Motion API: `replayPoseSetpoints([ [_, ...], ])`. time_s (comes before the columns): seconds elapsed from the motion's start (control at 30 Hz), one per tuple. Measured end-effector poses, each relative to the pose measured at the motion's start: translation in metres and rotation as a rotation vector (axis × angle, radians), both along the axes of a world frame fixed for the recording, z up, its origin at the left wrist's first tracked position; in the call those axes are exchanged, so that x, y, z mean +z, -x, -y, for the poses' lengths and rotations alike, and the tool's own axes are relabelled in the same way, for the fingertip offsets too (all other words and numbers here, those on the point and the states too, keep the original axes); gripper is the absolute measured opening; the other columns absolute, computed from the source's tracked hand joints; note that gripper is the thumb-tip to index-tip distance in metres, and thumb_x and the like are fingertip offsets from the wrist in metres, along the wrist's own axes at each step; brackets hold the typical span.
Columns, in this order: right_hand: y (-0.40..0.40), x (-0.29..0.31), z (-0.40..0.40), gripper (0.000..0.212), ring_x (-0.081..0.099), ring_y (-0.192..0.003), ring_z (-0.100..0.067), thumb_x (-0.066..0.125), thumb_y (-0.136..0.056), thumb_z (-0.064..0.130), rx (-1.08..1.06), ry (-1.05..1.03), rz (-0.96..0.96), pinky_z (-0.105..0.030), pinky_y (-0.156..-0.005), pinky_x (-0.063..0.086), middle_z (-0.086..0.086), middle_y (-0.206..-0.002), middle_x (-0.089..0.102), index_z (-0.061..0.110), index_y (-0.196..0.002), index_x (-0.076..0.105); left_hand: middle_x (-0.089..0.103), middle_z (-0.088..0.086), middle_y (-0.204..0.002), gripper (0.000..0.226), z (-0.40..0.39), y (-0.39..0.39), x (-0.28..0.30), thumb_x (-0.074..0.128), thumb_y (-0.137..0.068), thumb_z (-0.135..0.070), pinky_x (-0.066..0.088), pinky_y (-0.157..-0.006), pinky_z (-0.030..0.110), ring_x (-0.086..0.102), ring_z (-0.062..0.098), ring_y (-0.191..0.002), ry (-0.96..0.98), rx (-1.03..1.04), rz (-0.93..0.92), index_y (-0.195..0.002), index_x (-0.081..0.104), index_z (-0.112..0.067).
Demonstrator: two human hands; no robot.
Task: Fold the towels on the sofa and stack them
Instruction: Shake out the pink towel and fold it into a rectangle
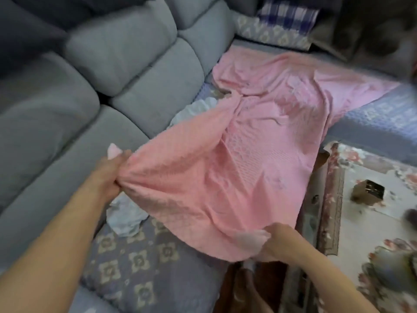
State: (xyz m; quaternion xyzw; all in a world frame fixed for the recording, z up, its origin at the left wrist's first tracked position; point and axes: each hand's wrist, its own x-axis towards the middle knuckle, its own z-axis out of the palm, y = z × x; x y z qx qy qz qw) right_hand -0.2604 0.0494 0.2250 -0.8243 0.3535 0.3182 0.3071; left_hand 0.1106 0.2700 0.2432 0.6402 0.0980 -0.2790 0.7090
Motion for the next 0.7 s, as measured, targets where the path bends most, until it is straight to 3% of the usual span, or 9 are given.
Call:
replayPoseSetpoints([
  [0.1,0.021,0.071,-0.050,0.012,0.064,-0.076,-0.025,0.063,-0.089,0.025,-0.313,0.297,0.351,-0.033,-0.064,0.045,-0.001,-0.078,0.068,0.020,-0.082,0.071,0.067,0.018,-0.127,0.042,-0.051,-0.020,0.111,0.062,-0.089,-0.023,0.059,-0.086,0.045,0.069,0.031,-0.109,0.265,0.195,0.246,-0.128,0.063,-0.005],
  [0.13,0.028,0.088,-0.068,0.018,0.062,-0.070,-0.023,0.062,-0.091,0.026,-0.378,0.359,0.445,-0.034,-0.060,0.043,0.001,-0.072,0.066,0.021,-0.075,0.068,0.071,0.016,-0.121,0.038,-0.071,-0.025,0.143,0.062,-0.088,-0.018,0.059,-0.087,0.047,0.070,0.032,-0.108,0.350,0.284,0.309,-0.123,0.067,-0.004],
  [0.2,0.036,0.109,-0.101,0.025,0.059,-0.066,-0.017,0.058,-0.095,0.031,-0.300,0.444,0.457,-0.031,-0.058,0.039,0.003,-0.074,0.067,0.020,-0.075,0.066,0.076,0.009,-0.108,0.034,-0.112,-0.021,0.184,0.067,-0.078,-0.015,0.061,-0.081,0.044,0.074,0.027,-0.098,0.320,0.455,0.442,-0.111,0.073,-0.006],
  [0.27,0.038,0.116,-0.129,0.026,0.065,-0.083,-0.020,0.051,-0.099,0.033,-0.084,0.486,0.348,-0.028,-0.065,0.040,-0.002,-0.095,0.072,0.017,-0.091,0.069,0.078,0.000,-0.102,0.040,-0.162,-0.023,0.175,0.069,-0.071,-0.021,0.062,-0.072,0.038,0.076,0.018,-0.090,0.202,0.587,0.431,-0.109,0.074,-0.011],
  [0.33,0.040,0.119,-0.153,0.029,0.068,-0.093,-0.023,0.049,-0.099,0.033,0.020,0.439,0.306,-0.029,-0.072,0.047,-0.004,-0.103,0.072,0.015,-0.097,0.071,0.077,-0.003,-0.103,0.047,-0.213,-0.022,0.146,0.070,-0.066,-0.027,0.061,-0.075,0.042,0.076,0.016,-0.087,0.094,0.622,0.294,-0.112,0.071,-0.015],
  [0.47,0.047,0.120,-0.182,0.026,0.067,-0.081,-0.016,0.050,-0.096,0.028,-0.097,0.367,0.358,-0.027,-0.068,0.051,0.001,-0.092,0.074,0.029,-0.078,0.068,0.067,0.004,-0.122,0.048,-0.304,-0.048,0.080,0.056,-0.086,-0.033,0.055,-0.083,0.038,0.064,0.019,-0.096,-0.109,0.493,0.155,-0.131,0.061,-0.016],
  [0.57,0.054,0.120,-0.184,0.022,0.067,-0.082,-0.020,0.053,-0.092,0.025,-0.141,0.429,0.415,-0.034,-0.070,0.051,0.002,-0.088,0.074,0.030,-0.076,0.067,0.067,0.005,-0.123,0.048,-0.340,-0.064,0.057,0.051,-0.090,-0.038,0.056,-0.085,0.040,0.066,0.024,-0.106,-0.195,0.485,0.116,-0.132,0.061,-0.016],
  [0.63,0.059,0.115,-0.188,0.017,0.066,-0.084,-0.025,0.057,-0.088,0.022,-0.192,0.426,0.455,-0.036,-0.070,0.050,0.001,-0.085,0.074,0.029,-0.075,0.064,0.063,0.002,-0.117,0.042,-0.348,-0.060,0.058,0.042,-0.098,-0.026,0.053,-0.090,0.040,0.064,0.021,-0.104,-0.202,0.485,0.142,-0.136,0.057,-0.015],
  [0.7,0.060,0.108,-0.197,0.015,0.065,-0.082,-0.025,0.055,-0.086,0.018,-0.201,0.394,0.432,-0.039,-0.071,0.052,0.001,-0.082,0.072,0.025,-0.078,0.066,0.062,0.003,-0.108,0.046,-0.346,-0.043,0.069,0.034,-0.101,-0.008,0.050,-0.081,0.035,0.061,0.018,-0.091,-0.239,0.460,0.158,-0.144,0.049,-0.010],
])
